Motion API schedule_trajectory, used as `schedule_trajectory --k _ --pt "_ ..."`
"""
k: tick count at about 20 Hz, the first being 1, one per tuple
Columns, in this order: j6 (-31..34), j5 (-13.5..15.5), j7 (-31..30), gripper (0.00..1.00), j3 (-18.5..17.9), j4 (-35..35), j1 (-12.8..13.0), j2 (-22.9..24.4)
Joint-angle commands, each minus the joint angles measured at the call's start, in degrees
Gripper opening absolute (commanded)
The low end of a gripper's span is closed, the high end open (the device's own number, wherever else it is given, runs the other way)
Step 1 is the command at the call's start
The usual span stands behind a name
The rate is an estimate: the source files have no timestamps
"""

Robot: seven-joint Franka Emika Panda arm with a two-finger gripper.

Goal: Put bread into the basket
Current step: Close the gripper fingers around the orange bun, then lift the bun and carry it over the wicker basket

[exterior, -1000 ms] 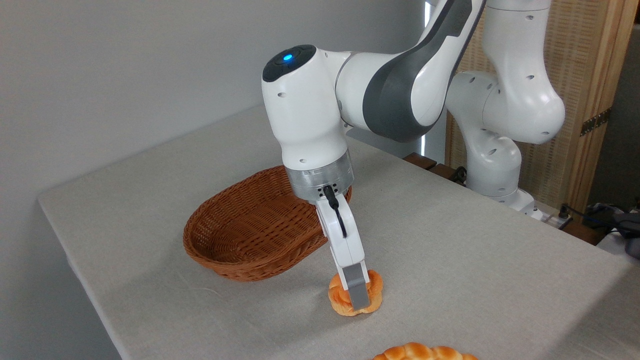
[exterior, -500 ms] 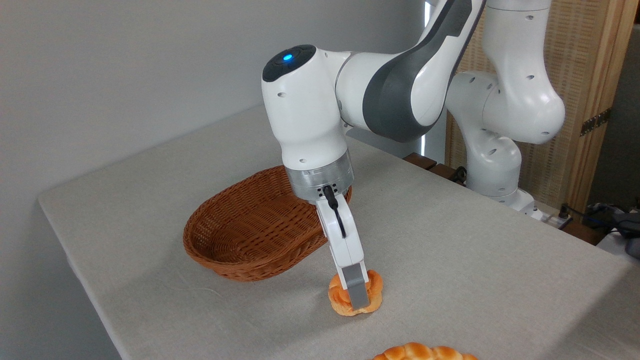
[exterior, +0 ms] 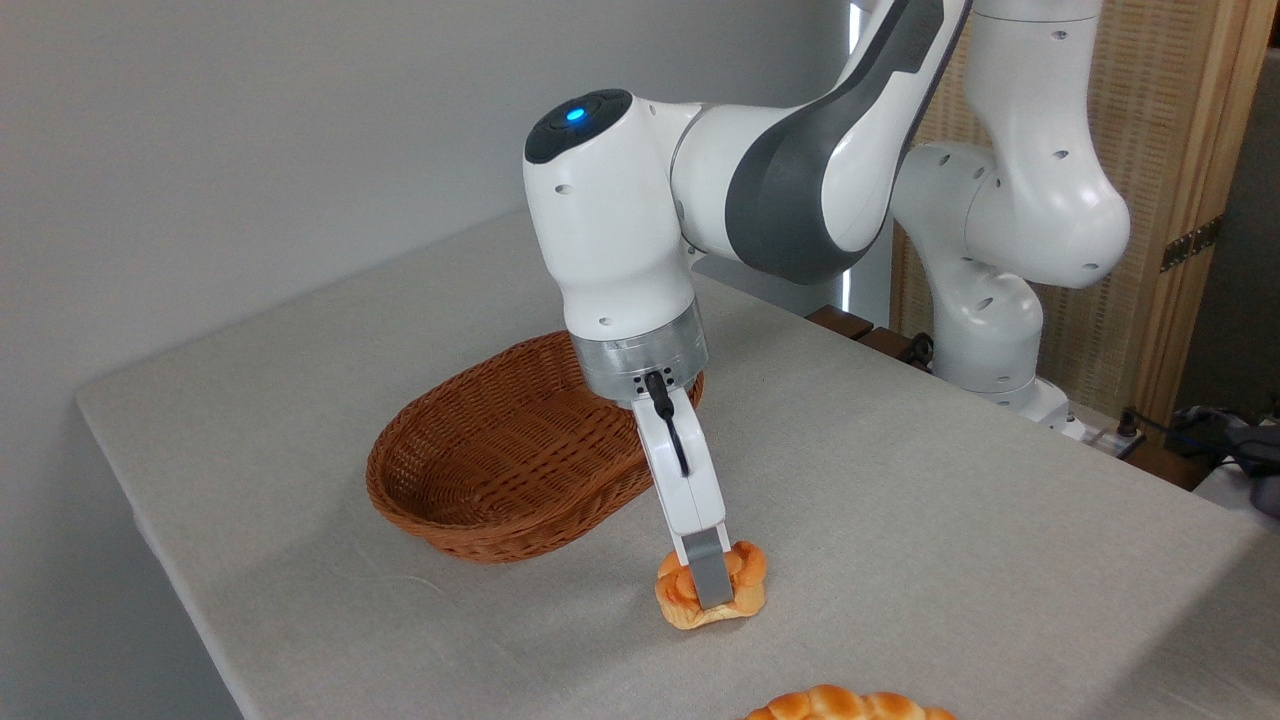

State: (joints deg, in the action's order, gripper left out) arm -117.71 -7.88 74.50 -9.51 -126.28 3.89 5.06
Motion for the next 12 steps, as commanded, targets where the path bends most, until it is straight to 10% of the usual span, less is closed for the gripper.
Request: schedule_trajectory --k 1,6,12 --pt "-1.39 -1.17 0.91 0.24 -0.34 -0.81 0.24 0.31" --pt "-0.95 -0.12 0.29 0.24 -0.34 0.42 0.06 1.01" --pt "4.06 8.84 -0.50 0.25 -0.69 7.79 -0.38 1.27"
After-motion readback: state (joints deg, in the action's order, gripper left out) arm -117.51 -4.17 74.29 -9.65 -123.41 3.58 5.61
